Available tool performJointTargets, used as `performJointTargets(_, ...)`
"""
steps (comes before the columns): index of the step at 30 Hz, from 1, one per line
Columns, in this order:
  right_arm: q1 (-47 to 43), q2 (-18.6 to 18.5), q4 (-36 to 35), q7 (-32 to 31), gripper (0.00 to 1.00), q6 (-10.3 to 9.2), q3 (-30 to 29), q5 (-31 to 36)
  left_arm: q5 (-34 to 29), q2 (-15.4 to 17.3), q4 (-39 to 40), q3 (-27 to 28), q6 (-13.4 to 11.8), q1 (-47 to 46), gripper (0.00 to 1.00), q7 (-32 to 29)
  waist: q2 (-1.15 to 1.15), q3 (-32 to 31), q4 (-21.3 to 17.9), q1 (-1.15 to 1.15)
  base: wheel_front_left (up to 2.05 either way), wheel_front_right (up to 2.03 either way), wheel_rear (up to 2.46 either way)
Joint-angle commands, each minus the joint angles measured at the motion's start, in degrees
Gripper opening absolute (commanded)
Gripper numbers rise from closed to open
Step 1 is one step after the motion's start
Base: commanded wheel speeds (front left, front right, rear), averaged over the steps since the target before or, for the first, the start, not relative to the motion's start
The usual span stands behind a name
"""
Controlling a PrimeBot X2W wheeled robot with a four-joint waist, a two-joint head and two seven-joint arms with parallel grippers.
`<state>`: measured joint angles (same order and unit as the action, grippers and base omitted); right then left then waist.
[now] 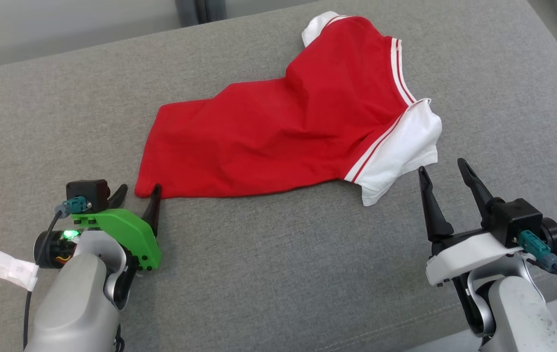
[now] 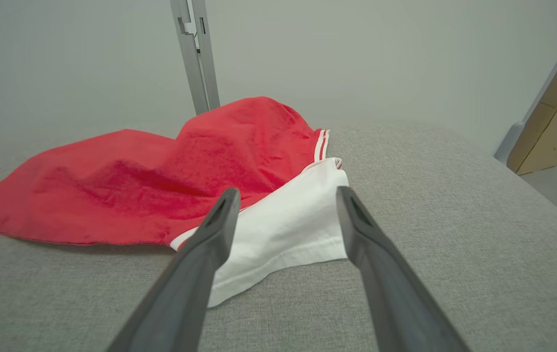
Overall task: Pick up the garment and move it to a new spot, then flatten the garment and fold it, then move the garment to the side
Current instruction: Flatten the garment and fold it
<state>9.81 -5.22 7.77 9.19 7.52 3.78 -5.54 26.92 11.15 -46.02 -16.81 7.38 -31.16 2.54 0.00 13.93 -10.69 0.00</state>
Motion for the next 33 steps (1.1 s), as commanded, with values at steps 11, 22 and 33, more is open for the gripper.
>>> performJointTargets(11, 0.77, 0.01, 0.53, 0.71, 1.0, -0.06, -0.53, 0.36, 1.12, -1.59, -5.54, -0.33, -0.83, -1.63, 0.0, 1.25, 0.0, 0.27, 0.29, 0.0, 0.0, 0.0, 0.0)
performJointTargets(22, -1.52, -1.34, -1.6, -0.97, 1.0, -0.06, -1.88, 0.46, 3.78, -3.64, 3.78, 1.94, -2.66, 8.07, 0.25, 10.19, 0.0, -3.36, 7.26, 0.0, 0.0, 0.0, 0.0)
performJointTargets(33, -3.13, -1.91, -3.45, -1.95, 1.0, -0.06, -3.93, 0.12, 2.7, -4.55, 17.35, 4.86, -2.77, 16.41, 1.0, 12.75, 0.0, -6.22, 10.81, 0.0, 0.0, 0.0, 0.0)
